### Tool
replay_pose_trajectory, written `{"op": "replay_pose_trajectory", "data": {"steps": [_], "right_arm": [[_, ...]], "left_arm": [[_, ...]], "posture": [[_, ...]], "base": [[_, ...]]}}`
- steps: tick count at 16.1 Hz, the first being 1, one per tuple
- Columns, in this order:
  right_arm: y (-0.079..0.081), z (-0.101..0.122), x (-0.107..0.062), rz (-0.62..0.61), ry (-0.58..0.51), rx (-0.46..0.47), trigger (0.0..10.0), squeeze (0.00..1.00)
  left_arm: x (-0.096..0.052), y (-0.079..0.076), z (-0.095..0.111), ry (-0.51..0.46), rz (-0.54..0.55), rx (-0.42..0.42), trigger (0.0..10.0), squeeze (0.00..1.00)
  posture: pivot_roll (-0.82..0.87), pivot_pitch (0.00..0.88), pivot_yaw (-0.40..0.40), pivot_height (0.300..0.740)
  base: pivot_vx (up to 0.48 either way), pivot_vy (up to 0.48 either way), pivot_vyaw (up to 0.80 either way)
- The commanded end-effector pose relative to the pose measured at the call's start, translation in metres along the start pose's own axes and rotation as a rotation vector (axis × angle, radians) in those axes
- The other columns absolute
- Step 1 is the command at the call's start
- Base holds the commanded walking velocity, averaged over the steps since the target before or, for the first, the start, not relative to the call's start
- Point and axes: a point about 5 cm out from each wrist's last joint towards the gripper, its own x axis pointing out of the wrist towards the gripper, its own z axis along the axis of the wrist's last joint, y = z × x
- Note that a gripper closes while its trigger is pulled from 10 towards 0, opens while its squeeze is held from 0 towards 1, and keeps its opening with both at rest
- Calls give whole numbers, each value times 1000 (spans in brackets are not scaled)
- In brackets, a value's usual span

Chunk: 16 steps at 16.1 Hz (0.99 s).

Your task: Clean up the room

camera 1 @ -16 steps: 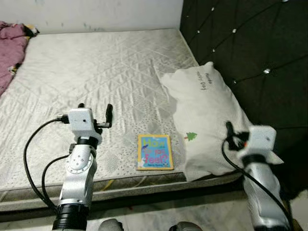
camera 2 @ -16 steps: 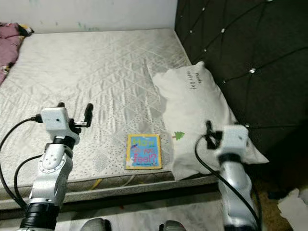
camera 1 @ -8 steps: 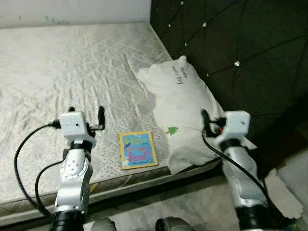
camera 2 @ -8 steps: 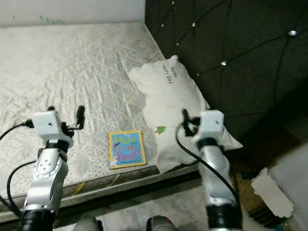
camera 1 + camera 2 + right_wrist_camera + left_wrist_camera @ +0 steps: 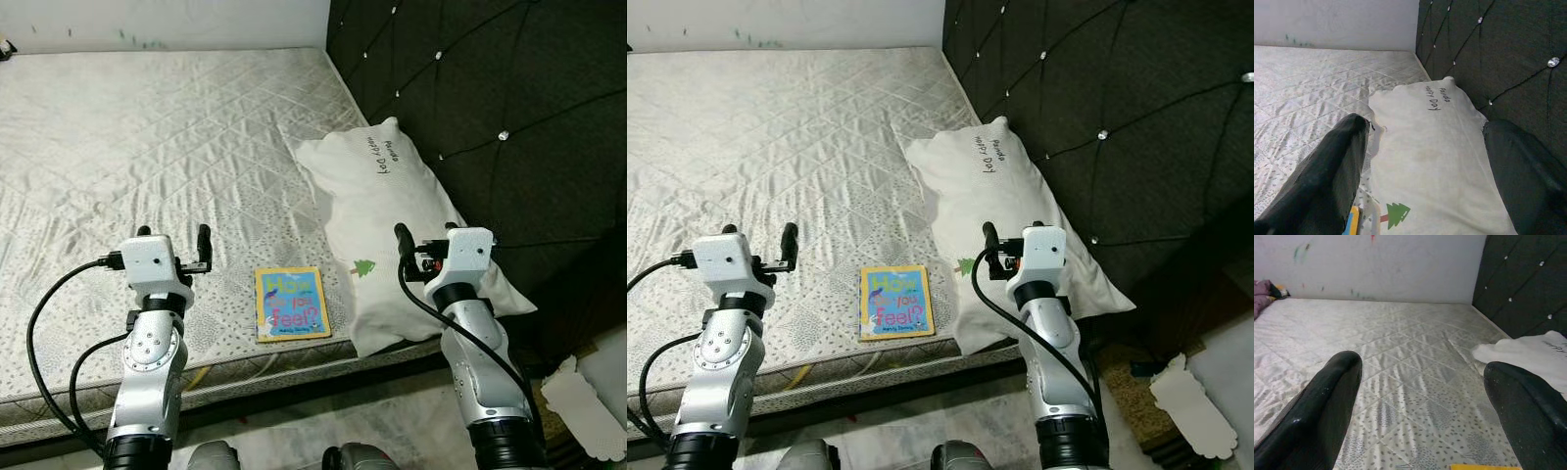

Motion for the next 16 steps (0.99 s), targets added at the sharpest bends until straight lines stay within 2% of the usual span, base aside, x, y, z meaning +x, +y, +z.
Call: {"op": "replay_pose_trajectory", "data": {"steps": [1,5,16], "right_arm": [[-4,-1,0,-12,7,0,10000,0],[-3,-1,1,-12,7,3,10000,0],[-3,-2,4,4,14,-15,10000,0]], "left_arm": [[2,-2,3,-5,-16,9,10000,0],[3,-3,4,-6,-34,12,10000,0],[4,-6,5,-5,-40,2,10000,0]], "posture": [[17,78,-47,740],[16,81,-42,740],[16,85,-49,740]], "base": [[0,0,0],[0,0,0],[0,-303,0]]}}
